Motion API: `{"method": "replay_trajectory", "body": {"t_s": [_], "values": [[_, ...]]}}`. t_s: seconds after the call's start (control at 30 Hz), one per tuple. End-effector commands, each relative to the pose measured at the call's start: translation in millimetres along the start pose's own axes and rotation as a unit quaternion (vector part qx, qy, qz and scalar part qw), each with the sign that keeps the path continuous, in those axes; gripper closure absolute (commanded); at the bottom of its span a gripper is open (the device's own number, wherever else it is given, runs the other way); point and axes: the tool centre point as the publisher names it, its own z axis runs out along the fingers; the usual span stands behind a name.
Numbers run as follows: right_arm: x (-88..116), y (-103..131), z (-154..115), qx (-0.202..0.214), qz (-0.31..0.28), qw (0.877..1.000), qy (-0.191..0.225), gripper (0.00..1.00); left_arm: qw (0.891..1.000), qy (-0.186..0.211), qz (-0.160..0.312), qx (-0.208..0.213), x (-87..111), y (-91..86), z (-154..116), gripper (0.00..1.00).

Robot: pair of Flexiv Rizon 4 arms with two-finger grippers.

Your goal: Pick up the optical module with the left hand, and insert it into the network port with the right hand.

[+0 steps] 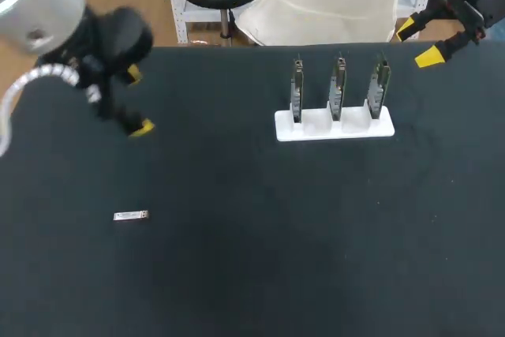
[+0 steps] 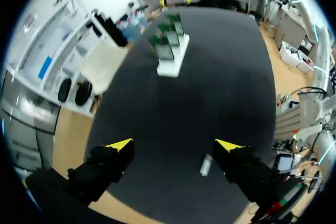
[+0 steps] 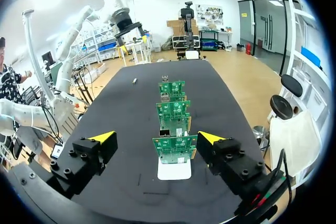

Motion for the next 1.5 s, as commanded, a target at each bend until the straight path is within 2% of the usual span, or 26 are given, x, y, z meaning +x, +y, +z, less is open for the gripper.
{"method": "replay_trajectory", "body": {"t_s": [0.03, 0.17, 0.23, 0.33, 0.4, 0.53, 0.77, 0.97, 1.5], "values": [[0.1, 1.3, 0.5, 0.002, -0.001, 1.000, 0.000, 0.00, 0.995, 0.087, -0.026, -0.048, 31.0, -40.7, -45.9, 0.00], [0.1, 1.3, 0.5, 0.002, -0.001, 1.000, 0.000, 0.00, 0.993, 0.113, -0.025, -0.030, 52.7, -57.8, -32.2, 0.00], [0.1, 1.3, 0.5, 0.002, -0.001, 1.000, 0.000, 0.00, 0.991, 0.134, -0.008, -0.016, 58.6, -63.9, -23.1, 0.00], [0.1, 1.3, 0.5, 0.002, -0.001, 1.000, 0.000, 0.00, 0.990, 0.138, 0.022, 0.008, 66.0, -70.1, -7.8, 0.00], [0.1, 1.3, 0.5, 0.002, -0.001, 1.000, 0.000, 0.00, 0.991, 0.125, 0.035, 0.019, 66.2, -69.9, -1.3, 0.00], [0.1, 1.3, 0.5, 0.002, -0.001, 1.000, 0.000, 0.00, 0.989, 0.125, 0.054, 0.050, 72.3, -70.8, 18.3, 0.00], [0.1, 1.3, 0.5, 0.002, -0.001, 1.000, 0.000, 0.00, 0.990, 0.115, 0.043, 0.069, 86.2, -70.9, 37.0, 0.00], [0.1, 1.3, 0.5, 0.002, -0.001, 1.000, 0.000, 0.00, 0.987, 0.118, 0.058, 0.097, 87.7, -78.5, 61.3, 0.00], [0.1, 1.3, 0.5, 0.002, -0.001, 1.000, 0.000, 0.00, 0.980, 0.146, 0.063, 0.118, 98.9, -87.2, 101.7, 0.00]]}}
